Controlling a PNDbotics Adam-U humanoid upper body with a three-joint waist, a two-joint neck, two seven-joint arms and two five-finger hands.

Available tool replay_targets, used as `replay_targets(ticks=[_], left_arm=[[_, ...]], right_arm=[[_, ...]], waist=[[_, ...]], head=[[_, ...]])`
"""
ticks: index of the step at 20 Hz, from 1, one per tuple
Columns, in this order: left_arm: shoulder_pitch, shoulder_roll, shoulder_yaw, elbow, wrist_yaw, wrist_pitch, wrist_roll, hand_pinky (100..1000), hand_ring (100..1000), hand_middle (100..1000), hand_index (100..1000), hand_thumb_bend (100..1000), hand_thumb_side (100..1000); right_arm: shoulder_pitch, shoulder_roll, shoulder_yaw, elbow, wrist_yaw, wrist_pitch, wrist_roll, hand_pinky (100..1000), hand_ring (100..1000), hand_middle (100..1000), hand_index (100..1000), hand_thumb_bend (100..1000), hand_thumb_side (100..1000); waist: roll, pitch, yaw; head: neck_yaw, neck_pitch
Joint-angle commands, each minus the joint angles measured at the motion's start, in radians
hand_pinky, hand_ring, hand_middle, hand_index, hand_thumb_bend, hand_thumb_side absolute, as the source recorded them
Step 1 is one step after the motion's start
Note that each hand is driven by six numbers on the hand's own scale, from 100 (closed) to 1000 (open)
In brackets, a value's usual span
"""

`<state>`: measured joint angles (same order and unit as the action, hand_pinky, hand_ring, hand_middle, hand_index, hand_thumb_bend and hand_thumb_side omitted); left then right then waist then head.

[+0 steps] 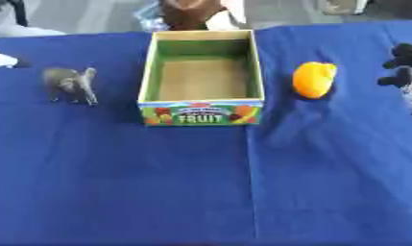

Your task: Pick up objects on the table and place them in the box.

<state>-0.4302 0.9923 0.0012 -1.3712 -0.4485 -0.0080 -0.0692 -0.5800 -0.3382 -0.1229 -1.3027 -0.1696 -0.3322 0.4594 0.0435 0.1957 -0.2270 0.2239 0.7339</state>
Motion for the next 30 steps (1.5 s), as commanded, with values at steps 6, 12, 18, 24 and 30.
replay_targets(ticks=[6,12,18,24,30], left_arm=[[-0.061,0.004,-0.031,0.036,-0.071,-0.017,-0.016,716,700,678,819,842,298],[-0.11,-0.028,-0.068,0.101,-0.147,-0.037,-0.046,724,702,679,820,844,338],[-0.155,-0.063,-0.095,0.172,-0.221,-0.092,-0.087,741,720,691,828,842,350],[-0.176,-0.091,-0.099,0.206,-0.26,-0.116,-0.098,757,742,716,832,842,352],[-0.194,-0.126,-0.095,0.277,-0.275,-0.105,-0.069,752,743,723,828,843,349]], right_arm=[[-0.015,-0.02,0.001,-0.018,-0.009,-0.004,0.005,698,1000,657,875,100,359],[-0.017,-0.018,0.004,-0.02,-0.012,-0.005,0.007,698,1000,656,875,100,359],[-0.019,-0.014,0.006,-0.02,-0.012,-0.005,0.011,698,1000,655,875,100,358],[-0.022,-0.012,0.006,-0.02,-0.011,-0.006,0.011,698,1000,654,876,100,360],[-0.027,-0.008,0.007,-0.02,-0.01,-0.007,0.014,698,1000,654,876,100,358]], waist=[[-0.005,-0.018,-0.002],[-0.006,-0.014,-0.009],[-0.006,-0.005,-0.022],[-0.005,0.006,-0.028],[-0.006,0.016,-0.039]], head=[[0.001,-0.008],[0.002,-0.011],[0.004,-0.016],[0.006,-0.022],[0.011,-0.028]])
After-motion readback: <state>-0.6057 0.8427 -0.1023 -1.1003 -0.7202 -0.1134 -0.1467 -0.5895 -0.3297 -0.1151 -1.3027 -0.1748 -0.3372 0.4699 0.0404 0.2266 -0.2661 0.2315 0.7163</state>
